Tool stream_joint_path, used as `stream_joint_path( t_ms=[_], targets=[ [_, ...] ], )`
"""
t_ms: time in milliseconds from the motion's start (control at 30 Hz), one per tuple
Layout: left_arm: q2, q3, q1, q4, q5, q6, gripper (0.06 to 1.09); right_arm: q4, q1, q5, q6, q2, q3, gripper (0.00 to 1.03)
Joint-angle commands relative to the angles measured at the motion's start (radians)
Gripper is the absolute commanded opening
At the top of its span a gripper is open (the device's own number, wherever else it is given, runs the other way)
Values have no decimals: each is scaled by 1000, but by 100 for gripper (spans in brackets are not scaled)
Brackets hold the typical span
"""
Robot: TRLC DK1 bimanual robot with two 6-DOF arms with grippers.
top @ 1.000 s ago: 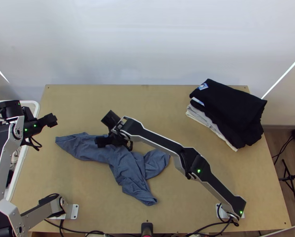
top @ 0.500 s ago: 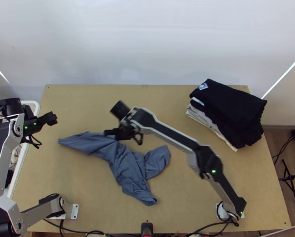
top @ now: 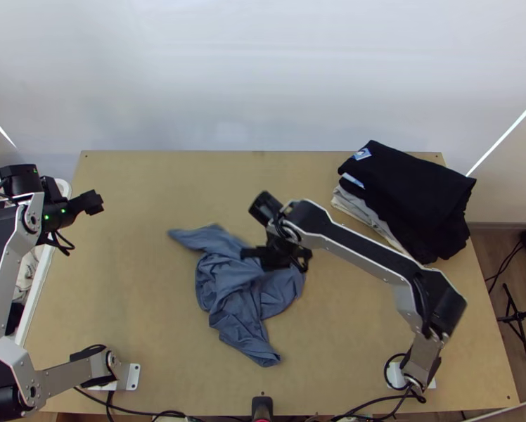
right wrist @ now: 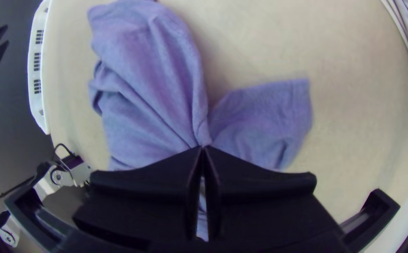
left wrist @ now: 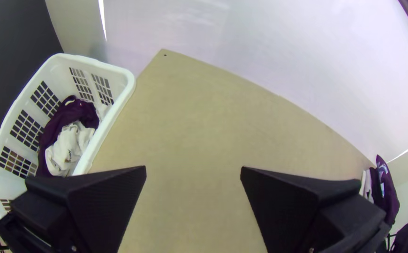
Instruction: Fold the t-shirt
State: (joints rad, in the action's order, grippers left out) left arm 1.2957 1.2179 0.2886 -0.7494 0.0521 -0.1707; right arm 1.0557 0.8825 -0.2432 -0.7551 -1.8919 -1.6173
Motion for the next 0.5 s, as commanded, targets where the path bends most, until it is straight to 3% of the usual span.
stream_joint_path(
  t_ms=[0, 100, 233, 367, 467],
  targets=[
    [11, 25, 4, -2, 2, 25, 104, 3, 56, 2, 65, 86, 115, 31],
    [11, 26, 18, -5, 2, 31, 104, -83, 58, 62, 137, 94, 92, 45],
    [10, 22, 27, -18, 2, 42, 104, -223, 26, 173, 255, 97, 56, 46],
    [10, 23, 44, -21, 2, 59, 103, -393, -54, 170, 326, 62, 27, 52],
    [13, 34, 50, -21, 2, 62, 103, -408, -114, 97, 350, -56, -59, 55]
  ],
)
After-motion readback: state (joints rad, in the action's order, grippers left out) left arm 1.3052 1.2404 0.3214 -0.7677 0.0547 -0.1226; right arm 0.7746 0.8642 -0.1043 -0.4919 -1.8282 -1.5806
